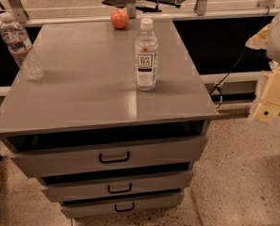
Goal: Knock blue plastic bottle over
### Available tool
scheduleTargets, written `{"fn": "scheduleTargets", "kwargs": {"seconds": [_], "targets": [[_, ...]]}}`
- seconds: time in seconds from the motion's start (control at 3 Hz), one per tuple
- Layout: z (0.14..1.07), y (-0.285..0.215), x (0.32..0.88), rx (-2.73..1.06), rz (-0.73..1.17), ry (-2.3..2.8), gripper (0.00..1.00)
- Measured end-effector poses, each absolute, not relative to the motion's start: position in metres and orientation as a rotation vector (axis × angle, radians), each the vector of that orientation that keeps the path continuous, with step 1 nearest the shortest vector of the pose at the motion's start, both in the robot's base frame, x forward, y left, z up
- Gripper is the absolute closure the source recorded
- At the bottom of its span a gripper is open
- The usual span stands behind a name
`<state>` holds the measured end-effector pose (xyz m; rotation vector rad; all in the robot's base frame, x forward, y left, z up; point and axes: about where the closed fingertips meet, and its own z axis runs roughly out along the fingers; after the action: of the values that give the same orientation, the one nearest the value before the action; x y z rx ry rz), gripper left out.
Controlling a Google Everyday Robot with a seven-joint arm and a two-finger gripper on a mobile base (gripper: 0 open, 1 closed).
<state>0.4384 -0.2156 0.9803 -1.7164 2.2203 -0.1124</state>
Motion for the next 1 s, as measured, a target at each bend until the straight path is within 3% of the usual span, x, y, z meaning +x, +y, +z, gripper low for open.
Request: {"fn": "scheduleTargets", "kwargs": {"seconds": [0.67, 1.0], "targets": [[0.975, -0.229, 0.456, -1.675, -0.052, 2.191, 0.00], [0.964, -0.237, 0.500, -1.606, 0.077, 2.122, 0.00]]}}
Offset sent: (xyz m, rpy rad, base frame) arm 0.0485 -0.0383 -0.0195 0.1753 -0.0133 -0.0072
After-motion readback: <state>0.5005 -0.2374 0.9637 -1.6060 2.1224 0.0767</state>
